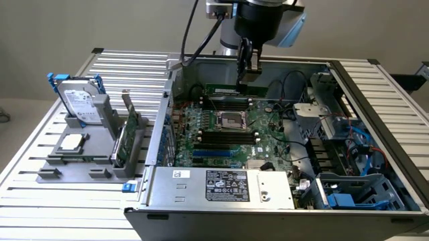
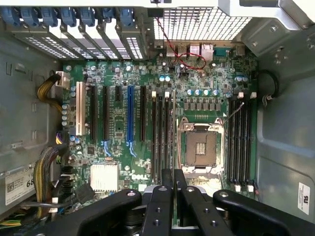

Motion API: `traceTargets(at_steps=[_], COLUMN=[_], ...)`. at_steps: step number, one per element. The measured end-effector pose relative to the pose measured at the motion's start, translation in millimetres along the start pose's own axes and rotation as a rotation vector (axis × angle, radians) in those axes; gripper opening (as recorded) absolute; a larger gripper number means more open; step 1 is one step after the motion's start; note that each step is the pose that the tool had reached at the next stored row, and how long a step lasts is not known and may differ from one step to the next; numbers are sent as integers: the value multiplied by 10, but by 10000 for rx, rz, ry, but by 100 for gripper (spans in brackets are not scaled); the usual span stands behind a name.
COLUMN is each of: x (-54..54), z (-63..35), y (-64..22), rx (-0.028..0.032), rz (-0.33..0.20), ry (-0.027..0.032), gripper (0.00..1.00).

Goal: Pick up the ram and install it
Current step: 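Pick up the ram and move it above insertion slot, then insert the ram into the slot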

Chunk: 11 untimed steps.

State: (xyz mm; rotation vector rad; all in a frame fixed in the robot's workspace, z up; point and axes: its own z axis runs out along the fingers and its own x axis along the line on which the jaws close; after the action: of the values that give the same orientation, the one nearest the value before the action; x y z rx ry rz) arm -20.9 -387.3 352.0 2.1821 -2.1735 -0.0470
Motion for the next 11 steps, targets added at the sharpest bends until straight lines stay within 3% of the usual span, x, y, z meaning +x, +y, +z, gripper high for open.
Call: traceTargets(at_steps=[11], x=[0], z=[1], y=[0], rx=[1], rz=[1], ry=[-1], gripper=[13])
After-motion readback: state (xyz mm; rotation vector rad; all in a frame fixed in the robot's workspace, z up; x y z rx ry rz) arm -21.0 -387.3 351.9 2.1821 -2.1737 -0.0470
